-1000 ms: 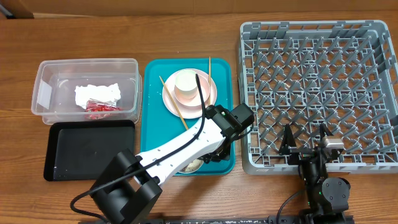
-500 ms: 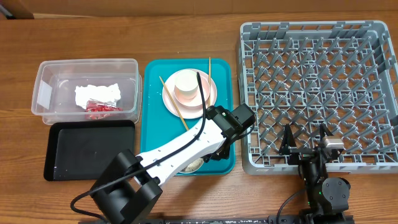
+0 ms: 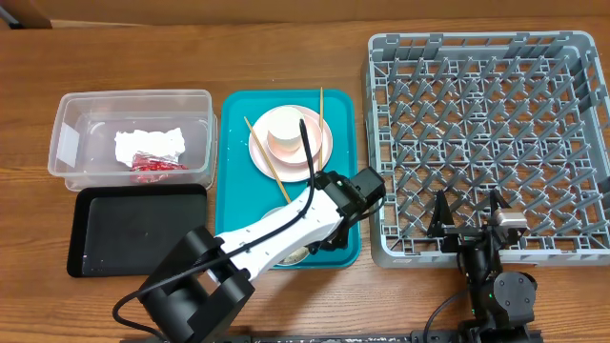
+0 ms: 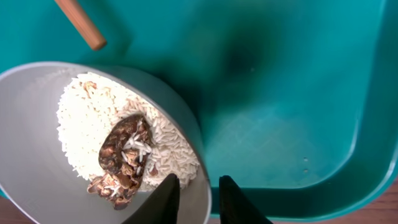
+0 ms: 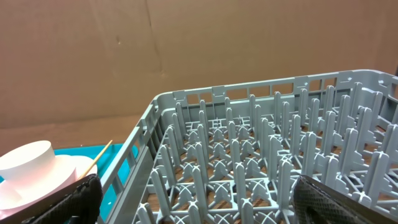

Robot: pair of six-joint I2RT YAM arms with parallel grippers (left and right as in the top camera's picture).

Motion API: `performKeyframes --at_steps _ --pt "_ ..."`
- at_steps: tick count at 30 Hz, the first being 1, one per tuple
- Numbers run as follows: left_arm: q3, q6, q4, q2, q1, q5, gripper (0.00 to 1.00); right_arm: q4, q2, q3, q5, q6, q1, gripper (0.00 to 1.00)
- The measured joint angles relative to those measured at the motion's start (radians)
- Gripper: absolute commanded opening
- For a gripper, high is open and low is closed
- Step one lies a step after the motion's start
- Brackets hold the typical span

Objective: Sort waste into correct bins and load items into the dishwasher
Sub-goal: 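Move the left gripper to the white bowl rim and grasp it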

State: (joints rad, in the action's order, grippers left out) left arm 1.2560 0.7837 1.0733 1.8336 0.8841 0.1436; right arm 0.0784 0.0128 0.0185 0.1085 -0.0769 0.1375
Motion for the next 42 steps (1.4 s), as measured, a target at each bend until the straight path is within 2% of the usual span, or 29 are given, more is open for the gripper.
performKeyframes --at_steps 9,13,15,17,21,31,39,42 --pt "-0.029 -0.005 -0.015 0.0 0.0 0.006 0.18 0.001 0.0 0.0 0.0 0.0 0.0 1.0" --pt "-0.031 -0.013 0.009 0.0 -0.001 0.055 0.17 0.0 0.0 0.0 0.0 0.0 0.0 1.0" --pt "-0.031 -0.016 0.036 0.0 -0.001 0.095 0.23 0.0 0.0 0.0 0.0 0.0 0.0 1.0" --pt "-0.032 -0.023 0.055 0.0 -0.003 0.138 0.38 0.0 0.0 0.0 0.0 0.0 0.0 1.0" --pt "-0.033 -0.031 0.07 0.0 -0.014 0.208 0.4 0.0 0.0 0.0 0.0 0.0 0.0 1.0" --pt "-0.033 -0.031 0.092 0.0 -0.016 0.269 0.4 0.0 0.0 0.0 0.0 0.0 0.0 1.0" --pt "-0.033 -0.027 0.074 0.0 -0.016 0.206 0.51 0.0 0.0 0.0 0.0 0.0 0.0 1.0" --pt "-0.033 -0.027 0.073 0.0 -0.016 0.182 0.47 0.0 0.0 0.0 0.0 -0.001 0.0 1.0"
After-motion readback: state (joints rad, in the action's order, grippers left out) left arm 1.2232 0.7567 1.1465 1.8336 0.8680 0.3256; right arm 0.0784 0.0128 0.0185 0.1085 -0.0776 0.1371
